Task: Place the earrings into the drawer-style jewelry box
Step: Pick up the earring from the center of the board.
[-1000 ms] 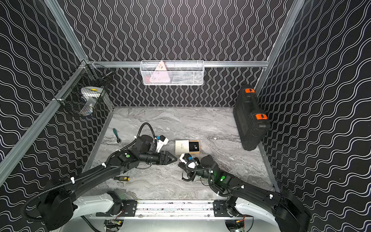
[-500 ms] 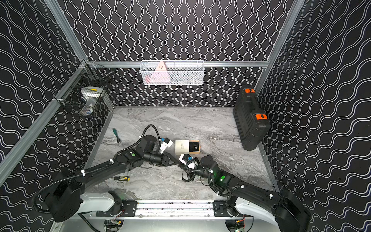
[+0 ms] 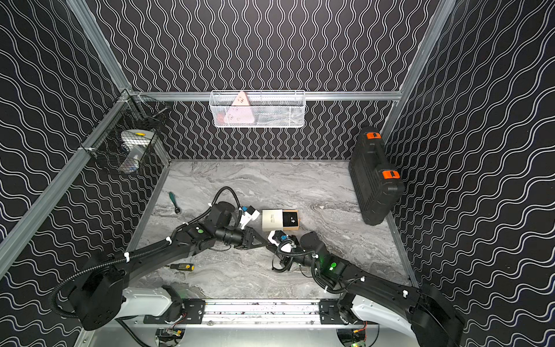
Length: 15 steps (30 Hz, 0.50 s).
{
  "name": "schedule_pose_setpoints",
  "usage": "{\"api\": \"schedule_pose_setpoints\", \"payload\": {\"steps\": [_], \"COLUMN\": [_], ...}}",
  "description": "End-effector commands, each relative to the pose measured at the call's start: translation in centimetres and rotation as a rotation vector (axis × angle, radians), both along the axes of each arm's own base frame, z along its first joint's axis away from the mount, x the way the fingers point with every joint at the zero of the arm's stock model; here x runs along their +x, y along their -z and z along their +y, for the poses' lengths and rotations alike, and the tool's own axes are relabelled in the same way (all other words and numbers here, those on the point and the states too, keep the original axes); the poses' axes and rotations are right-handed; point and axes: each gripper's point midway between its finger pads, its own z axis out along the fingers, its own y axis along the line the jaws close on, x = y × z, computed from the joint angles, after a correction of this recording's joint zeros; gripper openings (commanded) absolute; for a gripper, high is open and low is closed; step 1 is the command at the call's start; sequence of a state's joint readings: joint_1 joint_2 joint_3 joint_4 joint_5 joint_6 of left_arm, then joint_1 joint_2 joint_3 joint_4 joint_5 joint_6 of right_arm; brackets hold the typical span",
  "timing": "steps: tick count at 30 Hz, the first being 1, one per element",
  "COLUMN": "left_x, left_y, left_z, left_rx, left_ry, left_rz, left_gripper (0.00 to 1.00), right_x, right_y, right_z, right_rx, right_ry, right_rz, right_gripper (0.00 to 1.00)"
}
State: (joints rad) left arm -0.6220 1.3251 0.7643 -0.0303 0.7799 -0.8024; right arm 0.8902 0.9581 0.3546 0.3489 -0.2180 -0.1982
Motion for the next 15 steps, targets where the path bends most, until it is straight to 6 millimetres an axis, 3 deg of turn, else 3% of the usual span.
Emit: {"api": "schedule_pose_setpoints", "payload": {"steps": [1, 8, 15], "left_x": [-0.29, -0.46, -0.47], "left_y": [-0.42, -0.19, -0.15], "left_z": [-0.26, -0.16, -0.28], "left_rx": [-0.028, -0.028, -0.039], "left_ry": [0.018, 0.016, 0.017], "left_rz": [0.011, 0.019, 0.027], "left_gripper": [0.18, 0.21, 0.11], "right_x": [0.23, 0.24, 0.22], "right_y": [-1.24, -1.29, -1.32], "right_z": [0.25, 0.15, 0.12], "right_rx": [0.029, 0.029, 0.03], "right_ry": [-0.001, 0.003, 0.003], "right_rz": [-0.038, -0.041, -0.043], "right_gripper": [0.11, 0.1, 0.1]}}
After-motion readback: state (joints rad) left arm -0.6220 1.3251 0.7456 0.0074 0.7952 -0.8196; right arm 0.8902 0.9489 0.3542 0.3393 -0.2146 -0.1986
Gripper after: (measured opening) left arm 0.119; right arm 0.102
